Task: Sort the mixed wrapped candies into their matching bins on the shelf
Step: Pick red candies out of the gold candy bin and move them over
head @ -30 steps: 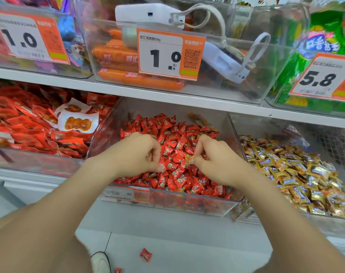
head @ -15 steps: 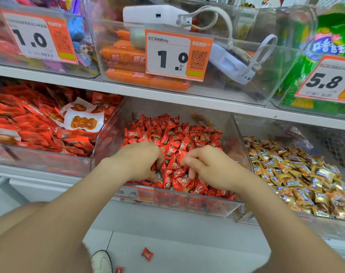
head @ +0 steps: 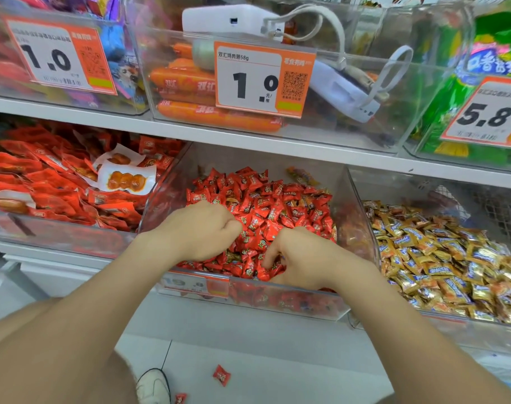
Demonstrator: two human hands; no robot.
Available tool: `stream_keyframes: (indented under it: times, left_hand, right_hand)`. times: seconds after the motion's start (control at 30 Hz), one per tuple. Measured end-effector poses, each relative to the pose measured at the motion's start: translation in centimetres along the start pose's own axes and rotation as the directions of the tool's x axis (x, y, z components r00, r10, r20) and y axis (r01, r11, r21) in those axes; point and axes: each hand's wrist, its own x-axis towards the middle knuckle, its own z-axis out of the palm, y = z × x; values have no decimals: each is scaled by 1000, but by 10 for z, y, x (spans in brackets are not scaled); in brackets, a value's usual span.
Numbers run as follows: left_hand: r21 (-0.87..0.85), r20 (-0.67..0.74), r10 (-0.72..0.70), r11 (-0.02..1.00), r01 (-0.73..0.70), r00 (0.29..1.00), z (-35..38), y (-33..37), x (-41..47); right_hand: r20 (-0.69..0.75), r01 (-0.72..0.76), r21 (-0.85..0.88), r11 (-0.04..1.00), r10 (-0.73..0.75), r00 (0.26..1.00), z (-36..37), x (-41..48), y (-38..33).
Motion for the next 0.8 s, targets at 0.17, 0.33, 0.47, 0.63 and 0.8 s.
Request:
stream_keyframes:
  times: [0.17,0.33,0.47,0.63,0.8]
  left_hand:
    - [-21,-6,-51,998,51,999,1,-9,-1]
    - [-121,53,-3,993,10,999,3,-13,1]
    - [-242,24,100,966,-92,995,0,-2,1]
    - [-367,101,243,911,-191,965,5,12,-3]
    - [-241,155,319,930,-277,935,17,22,6]
  right_hand:
    - [53,-69,-42,997,71,996,-6,1,2]
    - [101,-65,-18,998,66,993,-3,1,3]
    - [90,-48,0,999,48,995,-3,4,0]
    - [-41,-88,65,994,91,995,-11,0,2]
    - [34,-105,-7,994,106,994,-7,0,4]
